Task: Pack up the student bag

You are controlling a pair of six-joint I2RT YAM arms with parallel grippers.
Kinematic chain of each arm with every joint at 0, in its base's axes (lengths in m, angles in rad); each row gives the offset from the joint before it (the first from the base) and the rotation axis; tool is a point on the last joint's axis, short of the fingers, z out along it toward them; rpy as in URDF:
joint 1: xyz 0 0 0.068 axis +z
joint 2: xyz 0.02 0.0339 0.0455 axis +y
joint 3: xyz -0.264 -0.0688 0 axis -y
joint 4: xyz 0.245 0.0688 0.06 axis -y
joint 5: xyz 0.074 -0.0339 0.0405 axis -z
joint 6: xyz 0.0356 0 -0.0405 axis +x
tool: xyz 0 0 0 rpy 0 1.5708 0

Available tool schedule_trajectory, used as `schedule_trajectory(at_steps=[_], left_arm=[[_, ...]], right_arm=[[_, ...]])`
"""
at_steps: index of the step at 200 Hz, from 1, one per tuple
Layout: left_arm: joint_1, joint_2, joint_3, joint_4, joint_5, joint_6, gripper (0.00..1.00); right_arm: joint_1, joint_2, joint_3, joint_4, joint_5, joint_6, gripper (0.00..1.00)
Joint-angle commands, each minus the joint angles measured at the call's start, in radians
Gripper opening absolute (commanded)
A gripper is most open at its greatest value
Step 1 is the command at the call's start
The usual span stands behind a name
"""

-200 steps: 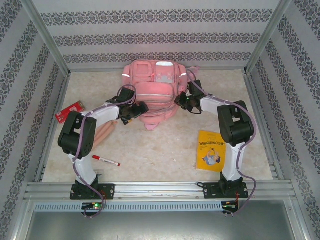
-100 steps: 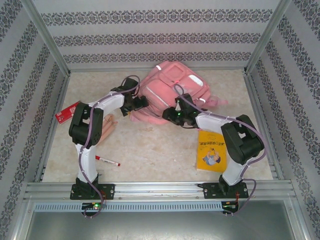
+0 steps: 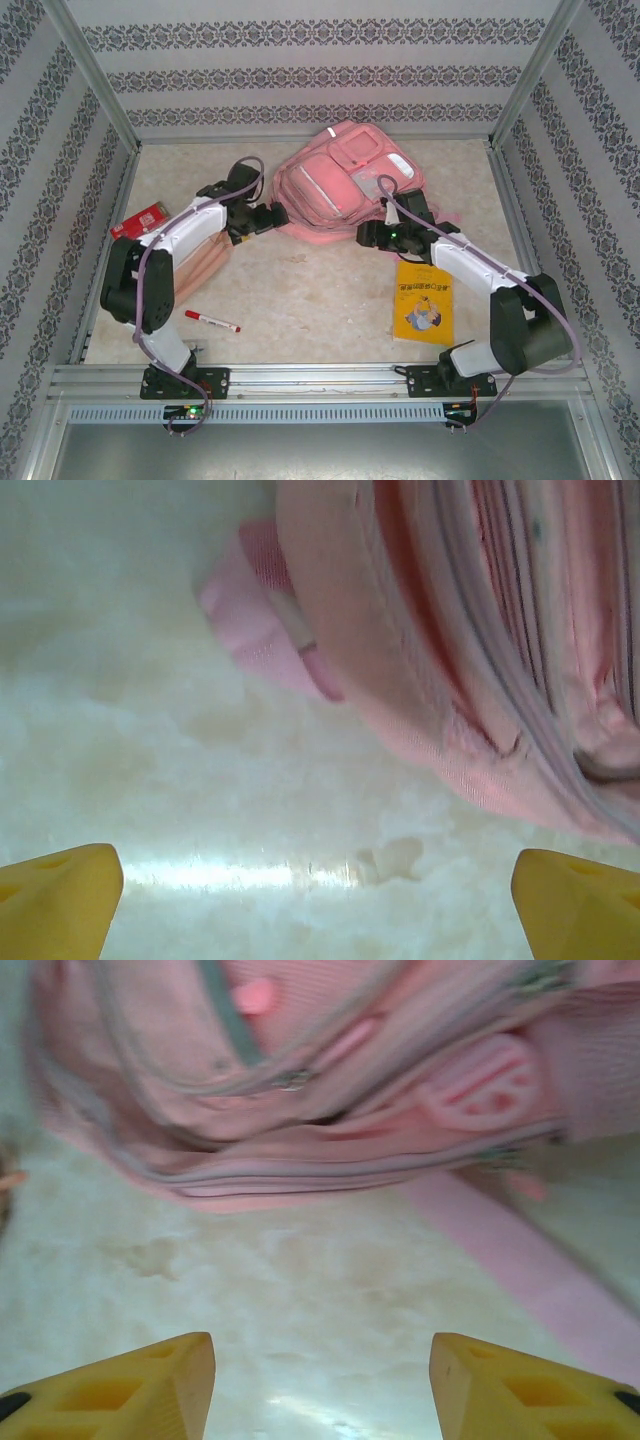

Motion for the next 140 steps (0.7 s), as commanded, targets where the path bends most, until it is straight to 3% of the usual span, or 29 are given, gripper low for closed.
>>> schedule_trajectory(at_steps=[1,20,34,51,80,113,140], left_arm=[[-0.011,0.012,-0.054,0.097,0.051,-0.073,1.0],[-0.006,0.028,-0.061,0.136,0.041,-0.072,0.99],[0.001,0.055,-0.056,0.166,0.05,-0.083,0.92],[0.008,0.113,-0.02,0.159,0.095,-0.091,0.9],[0.009,0.177,-0.013,0.196,0.168,-0.111,0.84],[0.009,0.207,0.008,0.196,0.134,-0.084,0.83],[0.009,0.221,0.048,0.144,0.123,-0.038,0.83]], right_arm=[[-0.035,0.035,-0.011,-0.058,0.06,-0.153,0.56],[-0.053,0.089,0.022,-0.035,0.065,-0.206,0.54],[-0.062,0.14,0.053,-0.024,0.072,-0.233,0.52],[-0.089,0.206,0.107,-0.024,0.019,-0.231,0.5],[-0.091,0.273,0.176,-0.039,0.033,-0.223,0.48],[-0.096,0.338,0.205,0.002,-0.007,-0.206,0.43],[-0.088,0.373,0.229,0.02,-0.025,-0.219,0.31]])
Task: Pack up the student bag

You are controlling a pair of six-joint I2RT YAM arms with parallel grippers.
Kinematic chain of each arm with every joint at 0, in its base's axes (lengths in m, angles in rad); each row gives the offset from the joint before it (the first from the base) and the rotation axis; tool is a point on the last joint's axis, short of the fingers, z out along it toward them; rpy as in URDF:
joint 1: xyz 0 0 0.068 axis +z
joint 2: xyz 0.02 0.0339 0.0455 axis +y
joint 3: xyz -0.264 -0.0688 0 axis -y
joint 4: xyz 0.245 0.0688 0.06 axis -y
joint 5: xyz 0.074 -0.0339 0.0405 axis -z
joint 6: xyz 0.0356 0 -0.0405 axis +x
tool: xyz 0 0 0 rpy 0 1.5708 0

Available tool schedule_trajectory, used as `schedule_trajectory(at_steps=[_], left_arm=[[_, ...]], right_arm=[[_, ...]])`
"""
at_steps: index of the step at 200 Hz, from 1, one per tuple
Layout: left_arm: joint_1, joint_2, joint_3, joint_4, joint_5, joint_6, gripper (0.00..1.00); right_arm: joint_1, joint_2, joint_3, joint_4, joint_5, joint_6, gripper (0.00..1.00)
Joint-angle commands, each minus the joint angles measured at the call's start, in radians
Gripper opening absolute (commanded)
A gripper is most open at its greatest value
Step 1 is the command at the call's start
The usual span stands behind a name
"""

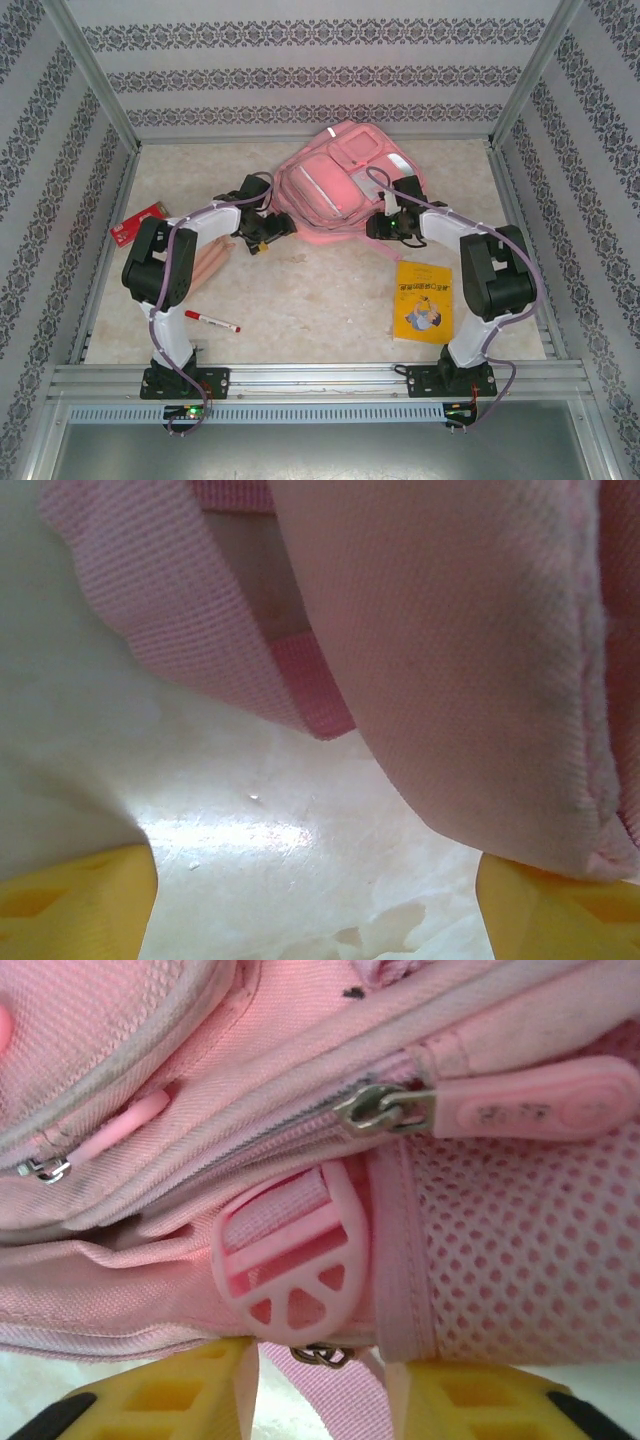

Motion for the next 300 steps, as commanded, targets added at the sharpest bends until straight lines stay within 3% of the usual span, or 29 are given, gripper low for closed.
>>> schedule_trajectory(at_steps=[1,49,112,167,201,229,257,282,300], left_arm=[[0.008,0.024,0.05,-0.011,-0.009,0.041,0.83],[0.01,0.071,0.07,-0.028,0.015,0.048,0.83],[0.006,0.074,0.051,0.012,0.035,0.02,0.81],[-0.026,0.035,0.02,0.036,-0.002,0.027,0.81],[-0.075,0.032,-0.01,0.107,0.042,-0.019,0.81],[-0.13,0.07,0.016,0.116,0.089,-0.048,0.81],[-0.146,0.075,0.048,0.067,0.151,-0.044,0.82],[-0.137,-0.006,0.024,0.012,0.111,-0.009,0.83],[-0.139,-0.061,0.017,-0.042,0.11,0.033,0.82]], right_arm=[[0.002,0.034,0.036,0.03,-0.037,-0.017,0.3],[0.026,-0.003,0.007,0.037,-0.064,-0.036,0.0],[0.041,-0.049,0.017,-0.021,-0.24,-0.048,0.0],[0.073,-0.02,0.129,-0.233,-0.311,-0.047,0.0],[0.153,-0.028,0.082,-0.072,-0.371,0.116,0.0],[0.238,0.005,0.097,0.01,-0.331,0.195,0.0],[0.231,-0.009,0.073,0.055,-0.326,0.245,0.0],[0.18,-0.097,0.032,-0.007,-0.315,0.177,0.13],[0.116,-0.204,-0.007,-0.081,-0.239,0.081,0.26]])
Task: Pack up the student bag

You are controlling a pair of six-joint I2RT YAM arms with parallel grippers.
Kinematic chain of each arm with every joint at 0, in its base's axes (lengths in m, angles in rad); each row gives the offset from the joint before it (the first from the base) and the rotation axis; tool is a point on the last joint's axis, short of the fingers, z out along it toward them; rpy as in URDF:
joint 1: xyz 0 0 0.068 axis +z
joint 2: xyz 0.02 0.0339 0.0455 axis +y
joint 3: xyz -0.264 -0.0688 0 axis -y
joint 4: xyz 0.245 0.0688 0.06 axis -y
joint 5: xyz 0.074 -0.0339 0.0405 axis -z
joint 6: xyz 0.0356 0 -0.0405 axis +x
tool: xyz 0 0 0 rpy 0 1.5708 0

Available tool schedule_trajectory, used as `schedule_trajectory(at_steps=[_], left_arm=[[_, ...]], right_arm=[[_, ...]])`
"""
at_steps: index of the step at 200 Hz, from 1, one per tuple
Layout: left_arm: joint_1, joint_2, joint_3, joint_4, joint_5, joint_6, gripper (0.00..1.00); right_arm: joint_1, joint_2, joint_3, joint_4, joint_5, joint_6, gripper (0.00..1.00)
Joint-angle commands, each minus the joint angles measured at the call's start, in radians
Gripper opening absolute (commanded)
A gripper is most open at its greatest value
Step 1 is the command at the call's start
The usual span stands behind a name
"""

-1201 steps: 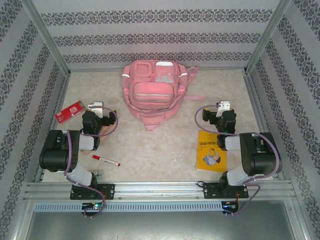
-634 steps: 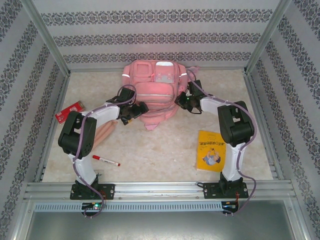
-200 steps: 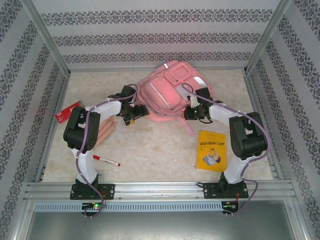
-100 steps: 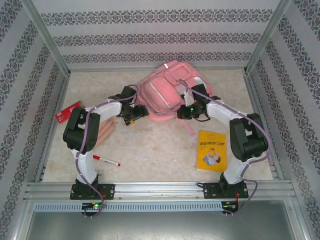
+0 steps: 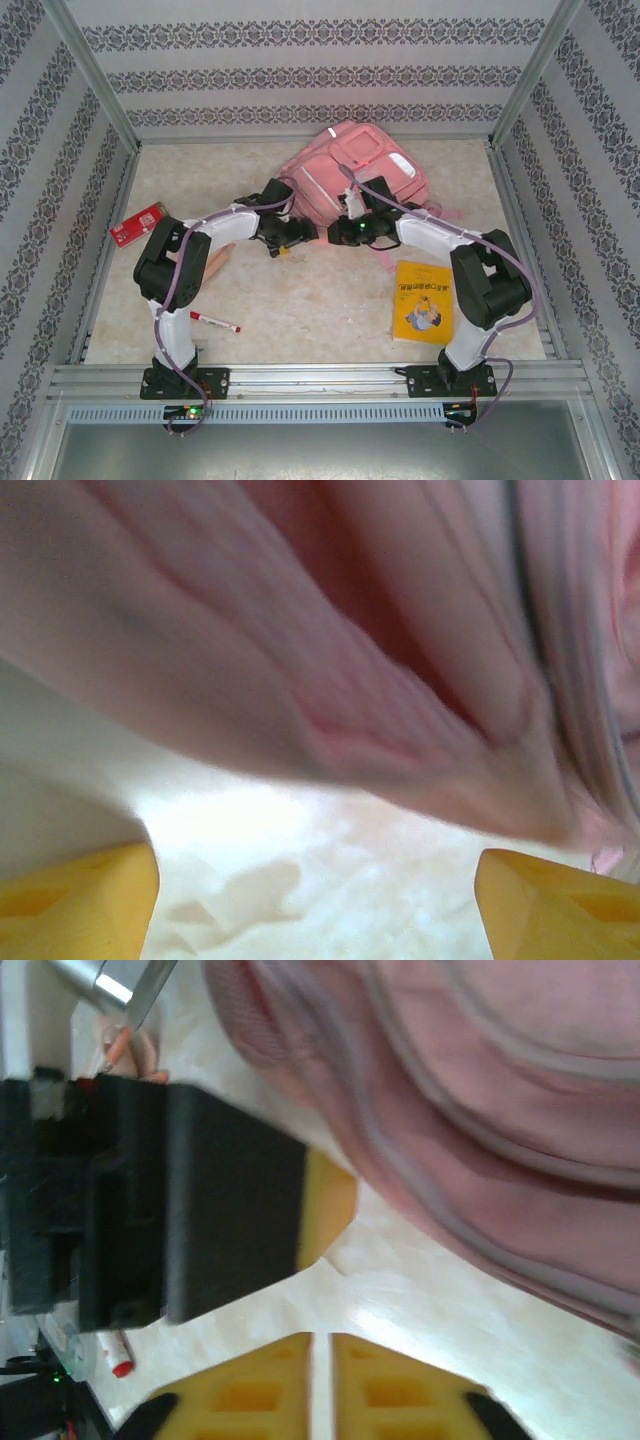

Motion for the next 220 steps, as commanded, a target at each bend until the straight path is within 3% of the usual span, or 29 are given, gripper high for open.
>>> schedule_trajectory(at_steps=[1,29,62,111,138,164,190,207,220], left_arm=[[-0.009,-0.088,-0.017,-0.072,0.049,0.046,0.82],[-0.059,-0.149,-0.016,-0.088,0.055,0.122,0.81],[-0.176,-0.159,-0.016,0.023,-0.007,0.193,0.79],[-0.212,-0.117,-0.082,0.279,0.003,0.175,0.7],[-0.209,-0.15,-0.11,0.314,0.0,0.215,0.69],[-0.171,-0.203,-0.165,0.349,0.05,0.218,0.66],[-0.121,-0.249,-0.218,0.358,0.114,0.218,0.63],[-0.11,-0.286,-0.254,0.363,0.129,0.258,0.63],[-0.101,-0.313,-0.284,0.38,0.146,0.278,0.64]], right_arm=[[-0.078,-0.156,-0.048,-0.086,0.072,-0.1,0.26],[-0.159,-0.276,-0.095,-0.12,0.287,-0.328,0.38],[-0.159,-0.316,-0.182,-0.047,0.219,-0.923,0.5],[-0.134,-0.222,-0.254,0.115,0.138,-1.497,0.6],[-0.126,-0.128,-0.217,0.157,0.137,-1.58,0.61],[-0.124,-0.068,-0.255,0.405,0.141,-1.48,0.62],[-0.11,-0.002,-0.247,0.458,0.164,-1.481,0.6],[-0.102,0.031,-0.254,0.504,0.179,-1.49,0.53],[-0.097,0.043,-0.253,0.504,0.17,-1.491,0.33]])
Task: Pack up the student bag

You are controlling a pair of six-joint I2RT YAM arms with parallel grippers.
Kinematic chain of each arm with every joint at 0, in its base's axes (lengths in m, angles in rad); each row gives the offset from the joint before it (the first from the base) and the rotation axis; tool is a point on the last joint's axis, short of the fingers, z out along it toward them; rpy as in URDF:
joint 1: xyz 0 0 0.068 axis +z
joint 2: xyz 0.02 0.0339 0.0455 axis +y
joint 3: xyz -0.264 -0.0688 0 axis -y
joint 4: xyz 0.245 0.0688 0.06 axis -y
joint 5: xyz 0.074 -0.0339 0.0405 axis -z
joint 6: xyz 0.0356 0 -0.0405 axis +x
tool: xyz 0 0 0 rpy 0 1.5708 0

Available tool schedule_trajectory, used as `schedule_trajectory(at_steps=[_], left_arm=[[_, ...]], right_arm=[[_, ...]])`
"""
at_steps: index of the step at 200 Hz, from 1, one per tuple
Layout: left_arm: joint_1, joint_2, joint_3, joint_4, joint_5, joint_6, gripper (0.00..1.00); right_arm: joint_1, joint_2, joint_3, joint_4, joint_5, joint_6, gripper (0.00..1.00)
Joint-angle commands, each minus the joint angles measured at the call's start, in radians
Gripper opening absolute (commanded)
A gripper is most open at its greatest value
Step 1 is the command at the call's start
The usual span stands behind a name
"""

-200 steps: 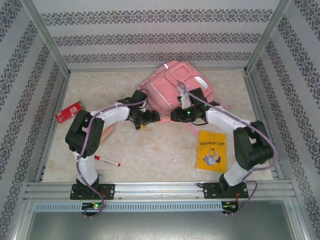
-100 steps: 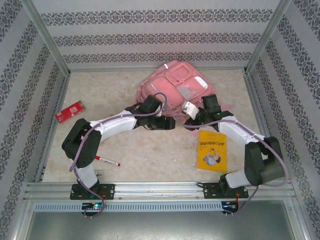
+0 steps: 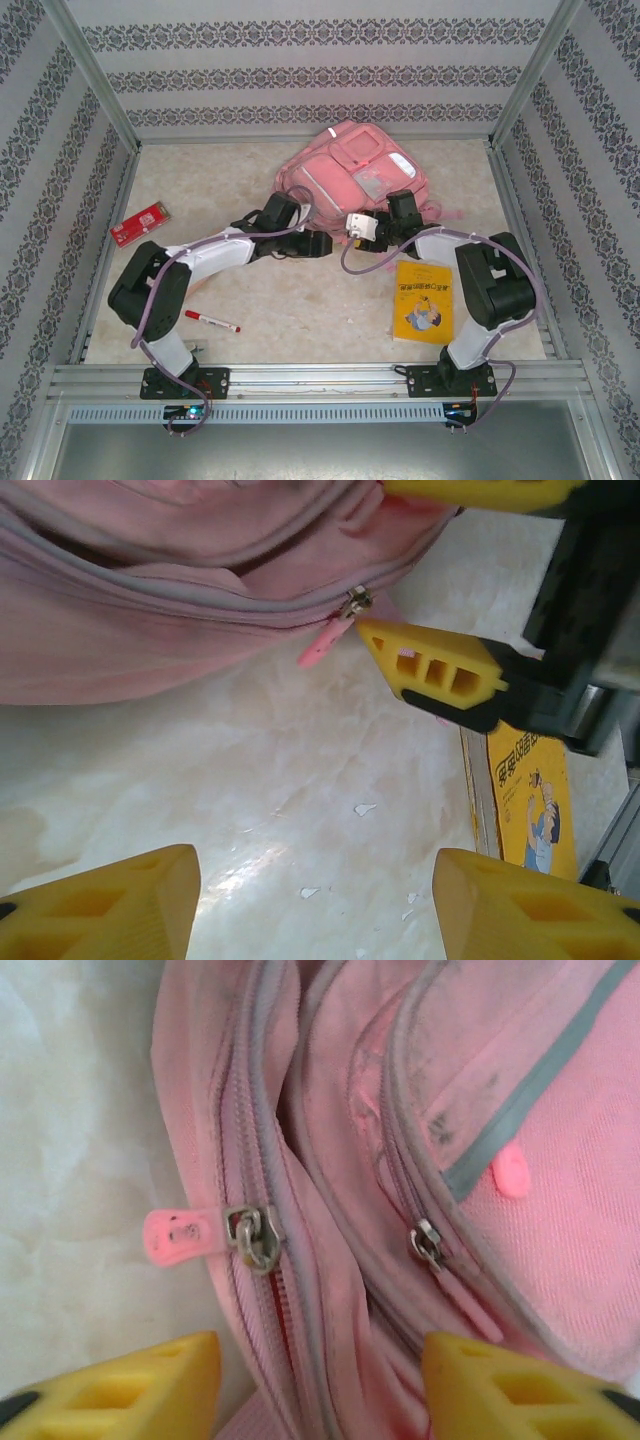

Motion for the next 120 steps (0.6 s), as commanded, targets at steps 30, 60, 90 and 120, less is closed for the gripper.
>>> schedule_trajectory(at_steps=[30,60,90,120], left_arm=[[0.066,-0.115,-0.125,0.173,0.139,0.035,0.64],[0.088,-0.13,-0.145,0.224,0.211,0.075,0.59],[0.087,-0.121,-0.154,0.274,0.247,0.114,0.59],[0.087,-0.112,-0.174,0.335,0.267,0.147,0.58]], right_arm=[[0.004,-0.016,-0.013,0.055,-0.156,0.069,0.0],[0.033,-0.096,-0.045,0.029,-0.234,0.036,0.0],[0.094,-0.149,-0.061,0.04,-0.255,0.041,0.0],[0.114,-0.172,-0.046,0.038,-0.311,0.122,0.0]])
